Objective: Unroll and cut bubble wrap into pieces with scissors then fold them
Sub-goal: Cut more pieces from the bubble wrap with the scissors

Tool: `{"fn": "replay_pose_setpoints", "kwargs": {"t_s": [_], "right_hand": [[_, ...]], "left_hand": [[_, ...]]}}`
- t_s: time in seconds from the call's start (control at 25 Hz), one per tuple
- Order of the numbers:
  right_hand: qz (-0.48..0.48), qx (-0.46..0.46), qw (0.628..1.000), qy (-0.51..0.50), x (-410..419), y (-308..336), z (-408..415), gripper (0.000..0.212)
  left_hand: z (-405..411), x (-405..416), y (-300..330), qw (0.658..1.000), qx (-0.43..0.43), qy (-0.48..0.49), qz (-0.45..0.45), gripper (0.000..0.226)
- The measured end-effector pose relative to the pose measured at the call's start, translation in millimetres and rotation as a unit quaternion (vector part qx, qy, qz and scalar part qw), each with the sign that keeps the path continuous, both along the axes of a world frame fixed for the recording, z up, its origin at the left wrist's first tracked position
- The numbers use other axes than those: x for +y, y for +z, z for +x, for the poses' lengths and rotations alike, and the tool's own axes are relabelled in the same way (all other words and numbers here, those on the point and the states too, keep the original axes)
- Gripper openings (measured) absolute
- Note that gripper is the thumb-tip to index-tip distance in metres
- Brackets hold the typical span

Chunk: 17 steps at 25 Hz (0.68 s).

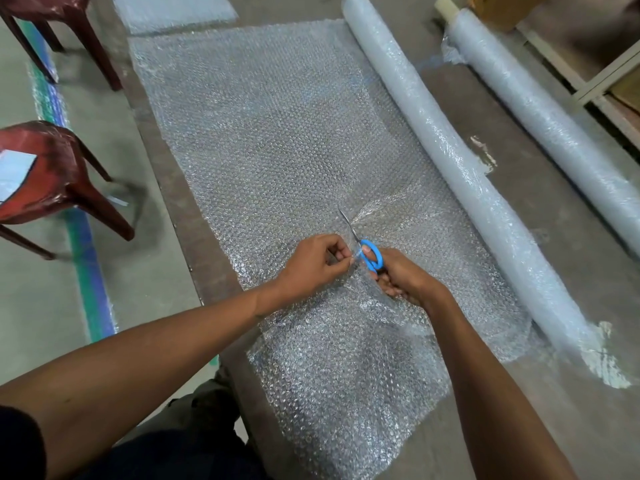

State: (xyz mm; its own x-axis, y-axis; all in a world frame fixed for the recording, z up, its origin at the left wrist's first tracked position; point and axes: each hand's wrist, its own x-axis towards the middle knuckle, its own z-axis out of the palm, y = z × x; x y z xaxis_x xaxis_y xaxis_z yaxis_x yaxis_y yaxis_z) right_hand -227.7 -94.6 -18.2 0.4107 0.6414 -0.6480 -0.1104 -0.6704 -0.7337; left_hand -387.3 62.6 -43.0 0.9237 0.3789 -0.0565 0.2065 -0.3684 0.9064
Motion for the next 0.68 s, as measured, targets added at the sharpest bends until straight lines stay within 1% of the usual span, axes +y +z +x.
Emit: {"fn": "replay_pose_setpoints", "kwargs": {"t_s": [0.08, 0.12, 0.2, 0.28, 0.44, 0.56, 0.68], "right_hand": [[-0.002, -0.003, 1.0, 0.001, 0, -1, 0, 0.038], [-0.003, -0.004, 1.0, -0.002, 0, -1, 0, 0.038], [-0.005, 0.004, 1.0, -0.009, 1, 1, 0, 0.046], [-0.002, 0.037, 0.999, -0.021, 3, 0, 3, 0.052], [0.014, 0.096, 0.995, -0.017, 1, -7, 12, 0.063], [0.023, 0.133, 0.99, -0.024, -6, -9, 16, 0.064], [0.034, 0.133, 0.99, -0.039, -13, -8, 14, 0.062]], "left_hand": [[0, 2, 1, 1.0, 0.002, 0.0, -0.004, 0.006], [0, 2, 1, 1.0, 0.004, 0.0, -0.004, 0.007], [1, 0, 3, 1.0, 0.007, 0.0, -0.003, 0.007], [0, -1, 3, 1.0, 0.006, -0.002, -0.002, 0.007], [-1, 1, 4, 1.0, 0.021, 0.007, -0.017, 0.008], [-5, 6, 4, 0.998, 0.027, 0.042, -0.032, 0.009], [-8, 7, 5, 0.997, 0.026, 0.055, -0.042, 0.01]]}}
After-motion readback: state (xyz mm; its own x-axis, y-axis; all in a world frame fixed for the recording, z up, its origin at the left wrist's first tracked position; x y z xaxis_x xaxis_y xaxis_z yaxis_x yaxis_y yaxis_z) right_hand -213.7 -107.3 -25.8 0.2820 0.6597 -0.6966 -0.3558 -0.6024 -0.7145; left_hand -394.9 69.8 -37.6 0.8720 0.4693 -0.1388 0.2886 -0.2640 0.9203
